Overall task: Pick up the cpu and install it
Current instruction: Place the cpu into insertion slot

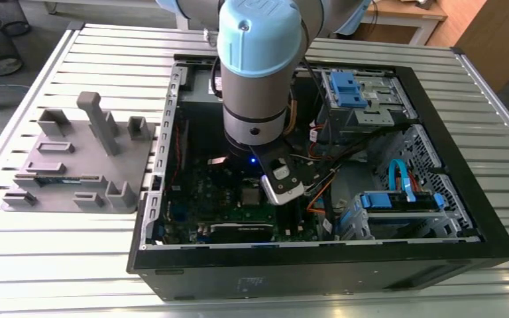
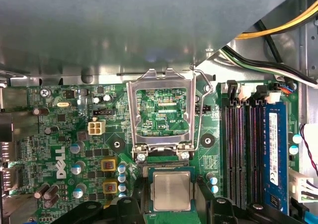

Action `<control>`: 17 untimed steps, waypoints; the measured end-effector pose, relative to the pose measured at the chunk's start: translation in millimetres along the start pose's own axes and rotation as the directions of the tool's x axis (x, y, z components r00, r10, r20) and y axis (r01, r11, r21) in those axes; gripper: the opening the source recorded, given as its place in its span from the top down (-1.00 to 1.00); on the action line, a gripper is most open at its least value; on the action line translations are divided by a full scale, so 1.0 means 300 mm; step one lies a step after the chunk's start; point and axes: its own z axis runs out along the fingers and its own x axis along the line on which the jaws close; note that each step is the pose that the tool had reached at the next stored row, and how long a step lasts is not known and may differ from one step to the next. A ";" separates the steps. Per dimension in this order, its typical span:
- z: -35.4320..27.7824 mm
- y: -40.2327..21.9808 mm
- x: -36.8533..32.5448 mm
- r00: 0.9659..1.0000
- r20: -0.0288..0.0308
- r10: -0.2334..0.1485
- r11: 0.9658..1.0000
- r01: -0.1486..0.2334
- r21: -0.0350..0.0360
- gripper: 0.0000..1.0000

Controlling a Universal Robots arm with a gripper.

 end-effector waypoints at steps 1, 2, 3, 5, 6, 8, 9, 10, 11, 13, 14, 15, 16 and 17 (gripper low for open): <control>0.000 0.000 0.000 1.000 0.000 0.000 1.000 0.000 0.001 -0.04; 0.000 -0.001 0.000 1.000 0.000 0.000 1.000 0.000 0.002 -0.04; 0.000 -0.001 0.000 1.000 0.000 0.000 1.000 0.000 0.002 -0.04; 0.001 -0.001 0.000 1.000 0.000 0.000 1.000 0.000 0.002 -0.04; 0.001 -0.001 0.000 1.000 0.000 0.000 1.000 0.000 0.002 -0.04; 0.001 -0.001 0.000 1.000 0.000 0.000 1.000 0.000 0.002 -0.04; 0.002 0.000 0.000 1.000 0.000 0.000 1.000 0.000 0.001 -0.04; 0.002 0.000 0.000 1.000 0.000 0.000 1.000 0.000 0.001 -0.04; 0.002 0.000 0.000 1.000 0.000 0.000 1.000 0.000 0.002 -0.04; 0.003 -0.001 0.000 1.000 0.000 0.000 1.000 0.000 0.002 -0.04; 0.003 0.000 0.000 1.000 0.000 0.000 1.000 0.000 0.002 -0.04; 0.003 0.000 0.000 1.000 0.000 0.000 1.000 0.000 0.002 -0.04; 0.003 0.000 0.000 1.000 0.000 0.000 1.000 0.000 0.002 -0.04; 0.003 0.000 0.000 1.000 0.000 0.000 1.000 0.000 0.002 -0.04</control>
